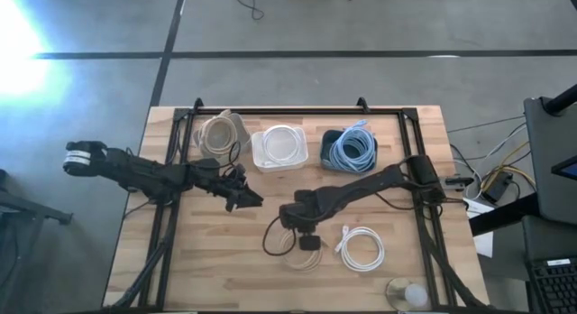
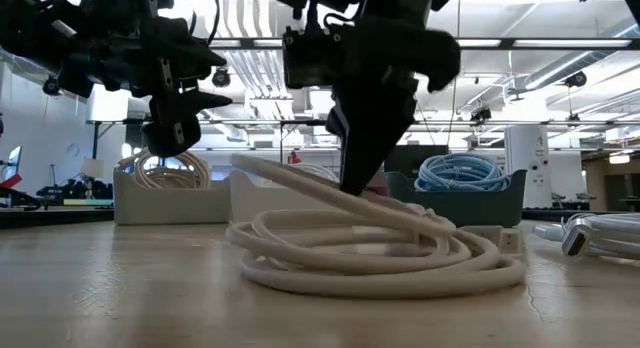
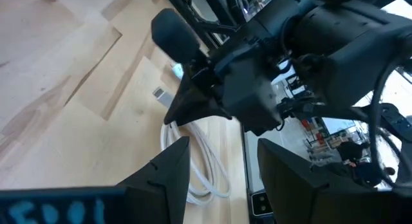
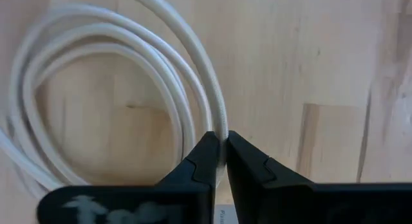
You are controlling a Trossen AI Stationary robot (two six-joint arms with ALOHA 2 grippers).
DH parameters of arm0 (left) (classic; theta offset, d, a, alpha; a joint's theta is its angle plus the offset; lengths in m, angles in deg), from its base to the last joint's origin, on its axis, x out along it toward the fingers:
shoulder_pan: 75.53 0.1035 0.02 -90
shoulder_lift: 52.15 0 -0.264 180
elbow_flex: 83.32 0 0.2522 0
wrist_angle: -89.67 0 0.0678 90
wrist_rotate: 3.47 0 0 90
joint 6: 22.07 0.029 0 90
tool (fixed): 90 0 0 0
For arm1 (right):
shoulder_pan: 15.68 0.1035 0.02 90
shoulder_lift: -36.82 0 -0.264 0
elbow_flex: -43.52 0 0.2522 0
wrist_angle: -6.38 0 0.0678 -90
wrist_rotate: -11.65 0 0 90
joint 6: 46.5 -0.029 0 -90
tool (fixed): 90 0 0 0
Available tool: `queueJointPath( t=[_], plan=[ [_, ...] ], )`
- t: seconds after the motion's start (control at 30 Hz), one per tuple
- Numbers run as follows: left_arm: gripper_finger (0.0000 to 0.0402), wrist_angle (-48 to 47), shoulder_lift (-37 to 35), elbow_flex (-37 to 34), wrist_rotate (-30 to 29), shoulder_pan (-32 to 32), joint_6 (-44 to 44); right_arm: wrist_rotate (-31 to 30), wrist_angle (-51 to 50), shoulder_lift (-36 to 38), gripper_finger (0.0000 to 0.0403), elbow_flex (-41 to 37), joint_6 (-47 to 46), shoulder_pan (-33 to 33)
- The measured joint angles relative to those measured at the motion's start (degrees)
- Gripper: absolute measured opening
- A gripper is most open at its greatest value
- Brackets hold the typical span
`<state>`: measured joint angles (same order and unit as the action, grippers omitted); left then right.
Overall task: Sort HDMI cables
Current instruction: Put the light brown HDMI cable into the gray bin
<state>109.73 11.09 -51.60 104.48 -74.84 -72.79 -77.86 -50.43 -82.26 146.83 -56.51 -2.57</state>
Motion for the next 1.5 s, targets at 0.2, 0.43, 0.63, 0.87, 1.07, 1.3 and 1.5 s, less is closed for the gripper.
queueJointPath(
  t=[0.2, 0.43, 0.63, 0.87, 1.07, 1.3, 1.5],
  plan=[
    [0.0172, 0.0, 0.0, 0.0, 0.0, 0.0, 0.0, 0.6, -0.5, -1.1, 0.0075, -0.2, 2.1, 0.0],
    [0.0172, -0.2, 0.0, 0.0, 0.1, 0.0, 0.2, 6.7, -3.4, -1.1, 0.0124, -0.7, 0.7, 1.5],
    [0.0172, -0.2, 0.0, 0.0, 0.1, 0.0, 1.2, 2.9, -3.5, -1.1, 0.0167, -2.1, 0.9, 3.1],
    [0.0172, -0.1, 0.0, -0.1, 0.2, 0.0, 1.2, -0.7, -5.4, -0.9, 0.0203, -1.1, -2.9, 3.7],
    [0.0172, 0.0, 0.0, -0.1, 0.2, 0.0, 1.3, -0.8, -8.0, -0.4, 0.0208, 0.3, -8.3, 3.8],
    [0.0172, 0.0, 0.0, -0.1, 0.4, 0.0, 1.3, -4.2, -8.2, -0.7, 0.0208, -1.6, -14.6, 3.4],
    [0.0172, 0.0, 0.0, -0.1, 0.6, 0.0, 1.3, -5.1, -9.1, -0.6, 0.0208, -0.5, -18.2, 3.4]
  ],
)
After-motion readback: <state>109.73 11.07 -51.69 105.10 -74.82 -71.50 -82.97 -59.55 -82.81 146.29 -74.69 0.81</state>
